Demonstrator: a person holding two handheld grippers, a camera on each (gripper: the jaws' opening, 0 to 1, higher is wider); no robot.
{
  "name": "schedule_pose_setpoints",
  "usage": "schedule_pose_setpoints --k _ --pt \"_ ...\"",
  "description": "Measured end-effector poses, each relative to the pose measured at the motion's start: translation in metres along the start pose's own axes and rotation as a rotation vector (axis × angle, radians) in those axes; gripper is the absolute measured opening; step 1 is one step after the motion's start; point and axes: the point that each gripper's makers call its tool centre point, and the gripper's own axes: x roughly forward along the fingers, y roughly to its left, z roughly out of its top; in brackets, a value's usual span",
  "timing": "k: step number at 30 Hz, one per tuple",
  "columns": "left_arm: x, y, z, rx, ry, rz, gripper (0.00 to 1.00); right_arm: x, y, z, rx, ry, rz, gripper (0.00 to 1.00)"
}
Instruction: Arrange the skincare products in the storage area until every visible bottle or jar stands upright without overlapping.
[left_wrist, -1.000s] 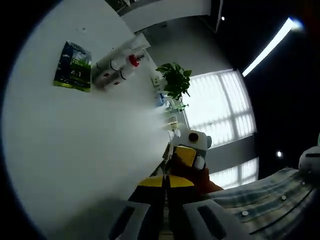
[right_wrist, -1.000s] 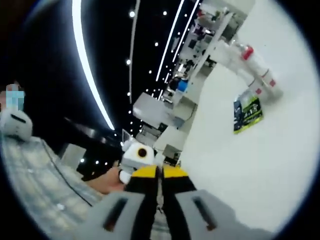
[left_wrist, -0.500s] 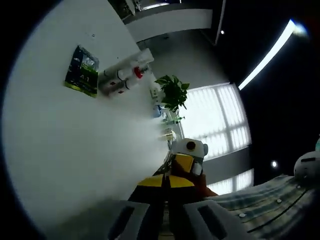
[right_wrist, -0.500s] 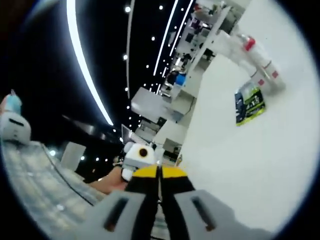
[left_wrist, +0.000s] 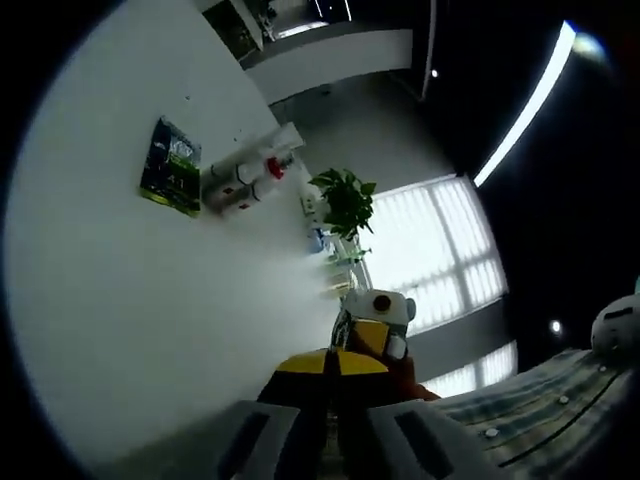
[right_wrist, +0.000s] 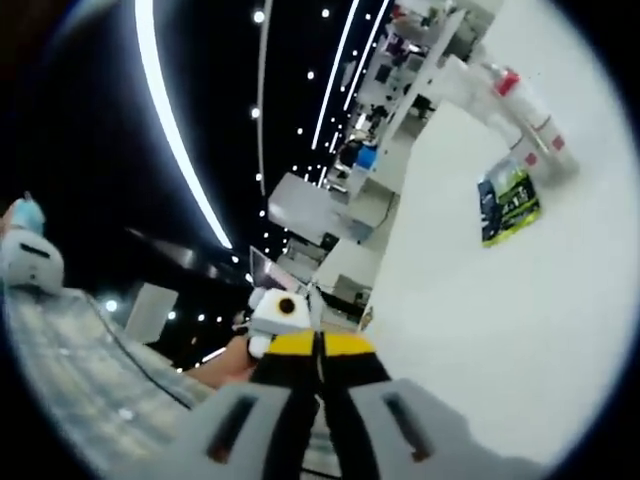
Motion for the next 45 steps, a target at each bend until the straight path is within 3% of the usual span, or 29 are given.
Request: schedule_pose_setpoints --k 2,6,8,11,14,19,22,29,35,45 --pt "0.001 -0.003 0.005 -0.003 -0.019 -0.011 0.0 0.0 -0.006 0.008 -0.111 -0.045 -0.043 0.02" --pt "-0.001 -0.001 0.015 -0.002 -0.044 -0.004 0.0 0.003 -0.005 0.007 -0.115 -0.035 -0.059 0.17" --pt "-0.002 0.001 0.02 -0.016 -0.055 -0.008 0.0 0.003 -0.008 0.006 -0.16 -0.012 -0.088 0.2" --pt "-0.005 0.006 0.026 -0.019 -0.067 -0.003 0.0 0.0 -0.019 0.006 -0.33 0.05 -0.193 0.25" --pt "-0.005 0.011 0.032 -0.032 -0.068 0.001 0.0 0.001 -0.023 0.011 -0.423 0.08 -0.24 0.26" --pt "-0.002 0.017 0.048 -0.06 -0.095 0.01 0.0 0.005 -0.03 0.024 -0.465 0.084 -0.299 0.45" --pt "0.002 0.019 0.059 -0.057 -0.104 0.021 0.0 0.004 -0.037 0.031 -0.522 0.103 -0.347 0.49" --pt "-0.004 0.034 0.09 -0.037 -0.145 0.072 0.0 -0.002 -0.058 0.042 -0.527 0.111 -0.487 0.74" --pt "-0.009 0.052 0.108 -0.047 -0.157 0.121 0.0 -0.006 -0.058 0.036 -0.566 0.139 -0.532 0.76" --pt "-0.011 0.077 0.13 -0.082 -0.171 0.168 0.0 -0.029 -0.073 0.024 -0.515 0.14 -0.631 0.81"
